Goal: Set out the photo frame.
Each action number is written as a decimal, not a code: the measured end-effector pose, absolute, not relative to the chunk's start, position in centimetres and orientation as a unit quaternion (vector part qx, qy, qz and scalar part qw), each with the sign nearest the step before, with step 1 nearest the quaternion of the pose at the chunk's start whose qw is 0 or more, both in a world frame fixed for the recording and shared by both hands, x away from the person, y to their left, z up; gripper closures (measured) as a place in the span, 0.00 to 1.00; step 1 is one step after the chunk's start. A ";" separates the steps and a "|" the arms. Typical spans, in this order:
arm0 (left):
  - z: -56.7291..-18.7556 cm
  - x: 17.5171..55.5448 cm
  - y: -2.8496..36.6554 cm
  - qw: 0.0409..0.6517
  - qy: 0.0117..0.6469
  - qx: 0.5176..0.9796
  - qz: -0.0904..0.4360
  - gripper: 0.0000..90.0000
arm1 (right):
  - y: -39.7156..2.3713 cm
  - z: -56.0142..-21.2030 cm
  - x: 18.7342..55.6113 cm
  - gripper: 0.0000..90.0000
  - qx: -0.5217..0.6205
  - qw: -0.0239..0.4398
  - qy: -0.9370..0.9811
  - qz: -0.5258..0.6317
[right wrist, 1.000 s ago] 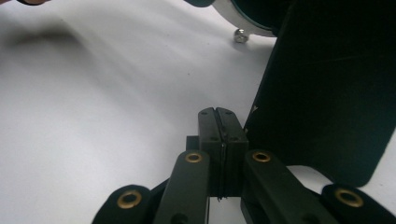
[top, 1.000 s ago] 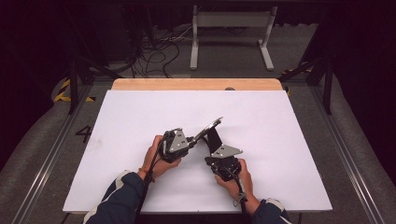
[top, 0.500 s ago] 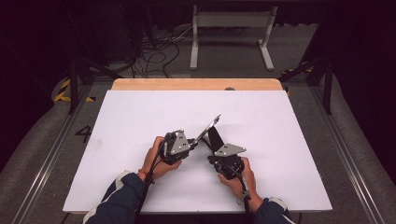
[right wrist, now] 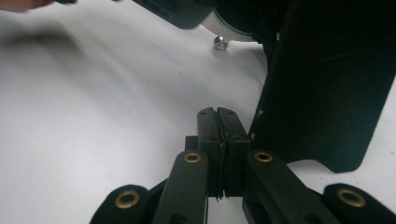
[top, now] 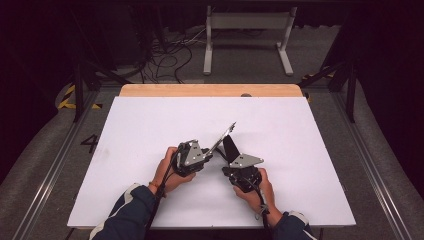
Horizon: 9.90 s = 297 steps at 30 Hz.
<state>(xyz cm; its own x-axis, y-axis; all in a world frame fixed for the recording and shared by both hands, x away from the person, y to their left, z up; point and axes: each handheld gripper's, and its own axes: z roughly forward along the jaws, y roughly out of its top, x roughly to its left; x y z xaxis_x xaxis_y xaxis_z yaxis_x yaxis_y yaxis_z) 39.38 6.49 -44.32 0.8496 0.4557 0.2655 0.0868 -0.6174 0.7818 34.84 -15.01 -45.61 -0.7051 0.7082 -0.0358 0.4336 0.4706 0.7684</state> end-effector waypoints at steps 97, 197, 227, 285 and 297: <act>-43.9 37.8 4.8 0.421 0.145 0.874 0.194 0.77 | -18.1 -45.3 36.5 1.00 0.323 0.194 0.846 0.377; -43.2 35.8 13.7 0.406 0.201 0.865 0.215 0.34 | -14.0 -44.1 38.3 0.54 0.377 0.196 0.781 0.458; -43.5 35.7 13.2 0.391 0.189 0.877 0.205 0.33 | -16.9 -43.8 38.5 0.79 0.351 0.118 0.809 0.457; -44.0 39.0 10.0 0.420 0.197 0.871 0.158 0.30 | -17.6 -43.7 37.6 0.74 0.354 0.139 0.817 0.433; -44.0 42.2 7.5 0.456 0.211 0.856 0.118 0.30 | -19.5 -42.0 35.6 0.69 0.370 0.174 0.793 0.451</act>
